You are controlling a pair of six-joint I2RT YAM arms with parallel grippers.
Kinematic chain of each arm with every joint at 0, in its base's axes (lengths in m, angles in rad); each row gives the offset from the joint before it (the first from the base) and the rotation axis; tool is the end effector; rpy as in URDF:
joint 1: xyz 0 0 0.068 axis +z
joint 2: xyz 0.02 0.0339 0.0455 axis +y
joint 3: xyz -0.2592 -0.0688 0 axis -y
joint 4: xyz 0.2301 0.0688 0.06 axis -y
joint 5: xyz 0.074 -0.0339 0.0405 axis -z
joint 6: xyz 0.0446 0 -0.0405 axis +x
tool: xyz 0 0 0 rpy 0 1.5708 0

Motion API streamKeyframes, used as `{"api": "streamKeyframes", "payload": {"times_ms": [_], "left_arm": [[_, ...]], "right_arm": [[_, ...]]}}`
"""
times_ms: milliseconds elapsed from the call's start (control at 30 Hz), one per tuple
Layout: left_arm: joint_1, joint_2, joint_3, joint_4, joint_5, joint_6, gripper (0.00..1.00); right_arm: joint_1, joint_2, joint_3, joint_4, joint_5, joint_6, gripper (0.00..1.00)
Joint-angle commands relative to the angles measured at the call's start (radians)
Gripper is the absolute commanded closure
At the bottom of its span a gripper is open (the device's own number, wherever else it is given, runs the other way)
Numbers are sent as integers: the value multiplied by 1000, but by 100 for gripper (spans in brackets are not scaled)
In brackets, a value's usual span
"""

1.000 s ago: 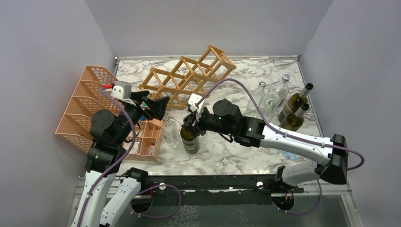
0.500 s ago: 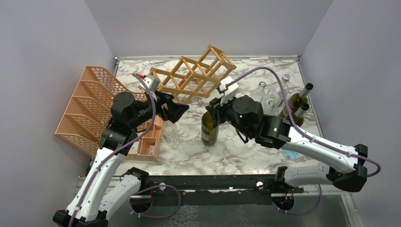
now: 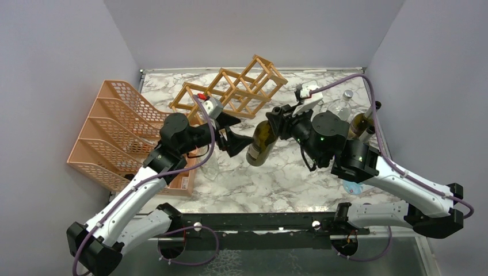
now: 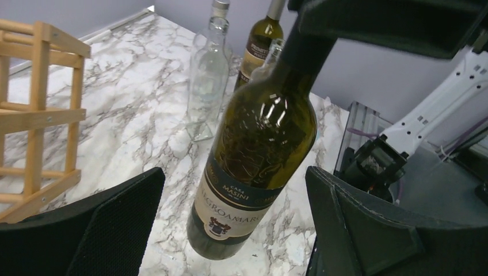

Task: Put the wine bottle on the wine rack

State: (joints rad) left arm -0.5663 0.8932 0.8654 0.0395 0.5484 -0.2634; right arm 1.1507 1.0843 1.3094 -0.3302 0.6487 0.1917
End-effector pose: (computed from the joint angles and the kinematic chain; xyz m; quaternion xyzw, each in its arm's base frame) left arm 0.1573 -0.1276 0.3703 0.2925 0.6399 -0.4502 0.5499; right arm 0.1138 0.1887 0.4410 -0.1359 0.7234 0.2089 0.6439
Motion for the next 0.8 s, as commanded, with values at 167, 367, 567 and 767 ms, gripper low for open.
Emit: {"api": "streamKeyframes", "payload": {"times_ms": [167,367,567,767], "left_arm": [[-156,54,-126,216,-58,165,1],[-199,106,-136,237,-51,278,1],[-202,130,-138,294,-56,320,1],[-202,136,-158,348,-13,388,30]], "right_arm": [[3,-10,144,113,-71,16,99],[4,-13,157,110,-173,24,99],[3,-11,160,92,-252,11,99],[3,-41,149,71,-317,16,99]]}}
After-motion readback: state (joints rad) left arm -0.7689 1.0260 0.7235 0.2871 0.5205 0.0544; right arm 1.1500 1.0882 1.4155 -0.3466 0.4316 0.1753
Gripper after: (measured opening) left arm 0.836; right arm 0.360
